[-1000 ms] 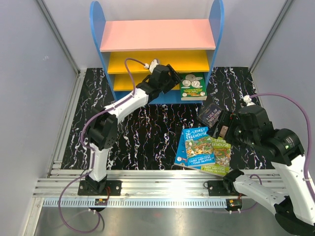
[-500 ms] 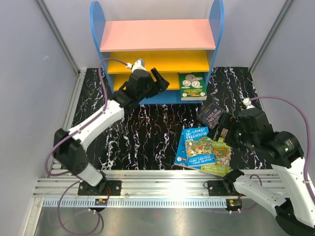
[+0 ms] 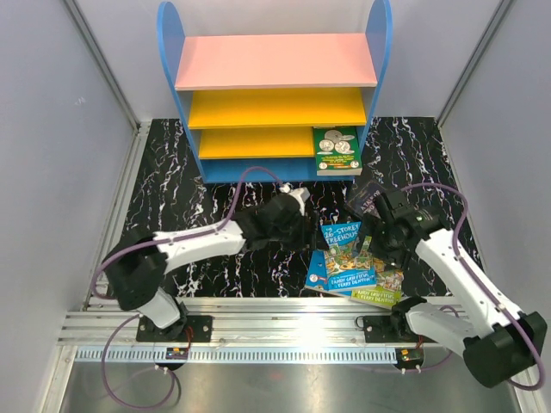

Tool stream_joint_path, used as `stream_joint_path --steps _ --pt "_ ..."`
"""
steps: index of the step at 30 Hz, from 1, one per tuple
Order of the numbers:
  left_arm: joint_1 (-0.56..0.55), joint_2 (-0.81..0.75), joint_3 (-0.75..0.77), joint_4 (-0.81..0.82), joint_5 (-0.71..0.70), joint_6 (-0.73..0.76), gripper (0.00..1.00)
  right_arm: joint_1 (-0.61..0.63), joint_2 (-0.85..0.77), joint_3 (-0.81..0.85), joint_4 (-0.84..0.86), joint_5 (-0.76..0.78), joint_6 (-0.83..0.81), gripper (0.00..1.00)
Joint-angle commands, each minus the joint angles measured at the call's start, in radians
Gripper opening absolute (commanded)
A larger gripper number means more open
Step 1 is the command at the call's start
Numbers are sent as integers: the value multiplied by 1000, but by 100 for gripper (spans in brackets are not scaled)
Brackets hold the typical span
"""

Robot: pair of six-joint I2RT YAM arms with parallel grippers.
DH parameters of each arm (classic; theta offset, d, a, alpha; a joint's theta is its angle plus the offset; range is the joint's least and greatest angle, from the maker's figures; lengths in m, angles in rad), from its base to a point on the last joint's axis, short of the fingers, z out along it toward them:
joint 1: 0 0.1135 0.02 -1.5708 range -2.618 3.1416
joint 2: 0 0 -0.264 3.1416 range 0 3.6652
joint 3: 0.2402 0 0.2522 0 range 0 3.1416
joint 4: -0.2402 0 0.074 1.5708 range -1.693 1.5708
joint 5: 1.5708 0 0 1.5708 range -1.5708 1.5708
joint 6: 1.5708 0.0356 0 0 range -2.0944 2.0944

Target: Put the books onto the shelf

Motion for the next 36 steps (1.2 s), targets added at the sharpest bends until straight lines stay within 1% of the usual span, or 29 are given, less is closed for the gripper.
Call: stream_joint_path --steps 1,3,4,7,9,13,18,21,22,24,25,26,27,28,29,30,32,36 --pt "-29 128 108 56 117 -63 75 -110 37 -29 113 -77 -31 100" --pt "-55 162 134 48 119 -77 74 -168 83 -49 136 -109 -7 100" --pt "-64 177 134 55 119 -82 74 -205 97 -76 159 -170 -2 100" --pt "-87 209 148 43 115 -97 75 -211 152 -138 259 -186 25 100" --pt "-92 226 151 31 121 -106 75 -214 201 -153 294 -154 22 100" --pt "-92 256 157 42 139 -114 75 -219 269 -176 316 -99 2 100" --pt "-92 311 192 19 151 -102 74 -219 319 -206 345 -109 25 100" --pt "-92 338 200 23 168 -105 74 -218 353 -218 378 -134 15 95" --pt "-92 345 199 29 173 -106 74 -218 359 -230 386 -148 16 85" --pt "-92 366 193 42 187 -116 74 -218 359 -247 424 -181 18 70" --pt "-92 372 190 64 197 -122 74 -218 359 -270 437 -195 22 58" --pt "-92 378 183 78 204 -137 74 -216 358 -282 461 -209 28 37" --pt "-93 383 168 94 211 -145 74 -218 353 -291 461 -220 30 26" --pt "-92 389 157 127 222 -152 74 -216 349 -296 467 -227 29 18" --pt "-90 389 148 143 230 -172 74 -216 344 -299 471 -232 30 5" --pt "-90 389 127 155 237 -180 74 -216 340 -299 466 -237 29 0" --pt "-87 385 111 198 243 -197 73 -216 332 -296 457 -246 25 0" --pt "-80 339 84 200 225 -195 73 -216 252 -261 391 -261 24 0"
